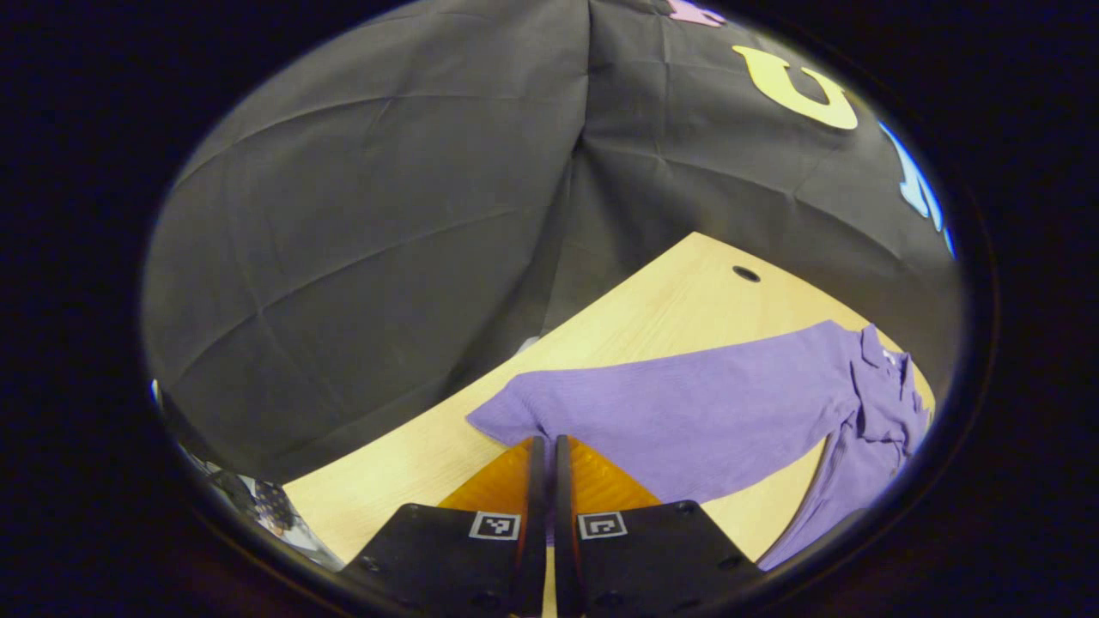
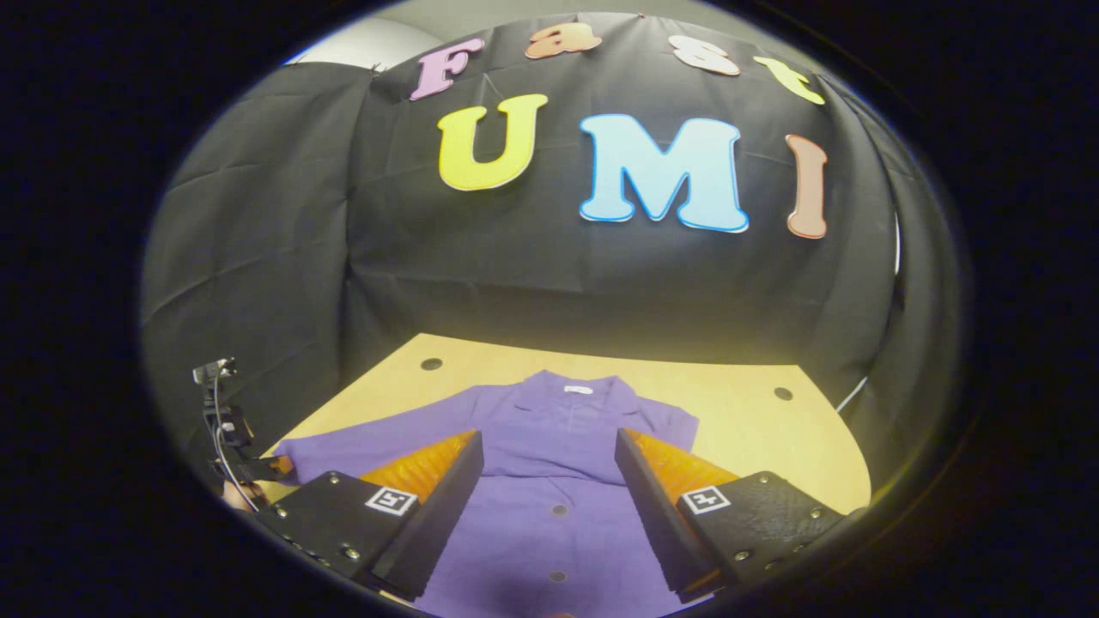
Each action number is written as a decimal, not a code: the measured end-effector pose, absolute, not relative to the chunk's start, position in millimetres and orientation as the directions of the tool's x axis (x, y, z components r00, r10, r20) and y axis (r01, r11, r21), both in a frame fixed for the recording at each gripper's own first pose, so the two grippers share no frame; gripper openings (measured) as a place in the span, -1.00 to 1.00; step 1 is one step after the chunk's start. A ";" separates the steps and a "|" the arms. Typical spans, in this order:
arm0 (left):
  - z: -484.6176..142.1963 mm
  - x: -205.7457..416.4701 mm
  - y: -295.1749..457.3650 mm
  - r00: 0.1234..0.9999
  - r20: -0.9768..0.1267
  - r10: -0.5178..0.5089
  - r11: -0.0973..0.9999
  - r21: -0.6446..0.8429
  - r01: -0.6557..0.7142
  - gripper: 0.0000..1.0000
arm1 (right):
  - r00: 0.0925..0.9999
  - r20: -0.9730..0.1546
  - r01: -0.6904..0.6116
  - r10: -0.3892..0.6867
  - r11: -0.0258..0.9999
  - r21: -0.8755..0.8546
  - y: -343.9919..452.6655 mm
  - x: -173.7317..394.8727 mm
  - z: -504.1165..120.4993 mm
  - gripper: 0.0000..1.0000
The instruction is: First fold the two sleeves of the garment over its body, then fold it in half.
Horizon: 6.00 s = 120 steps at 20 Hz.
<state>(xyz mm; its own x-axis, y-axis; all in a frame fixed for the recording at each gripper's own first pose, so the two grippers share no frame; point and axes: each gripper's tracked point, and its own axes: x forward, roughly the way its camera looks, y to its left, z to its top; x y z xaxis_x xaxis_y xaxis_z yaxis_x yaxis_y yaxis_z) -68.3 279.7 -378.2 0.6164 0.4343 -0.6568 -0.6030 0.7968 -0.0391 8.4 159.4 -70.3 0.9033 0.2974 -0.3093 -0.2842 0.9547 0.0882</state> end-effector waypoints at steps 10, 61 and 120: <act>-267.7 37.6 160.8 0.810 -0.514 0.283 0.884 -0.188 -0.428 -0.81 | 0.929 -0.333 -0.135 0.162 0.985 0.104 72.0 3.5 -93.5 0.92; -302.2 99.0 -342.1 0.690 -0.530 -0.494 0.869 -0.264 0.419 0.75 | 0.899 -0.437 0.006 0.015 0.999 0.046 -34.6 -61.3 -152.4 0.96; -366.2 -210.3 -12.8 0.699 -0.706 -0.115 0.989 -0.015 0.147 -0.53 | 0.689 -0.700 -0.098 0.189 0.981 0.169 2.3 -147.6 -322.9 -0.12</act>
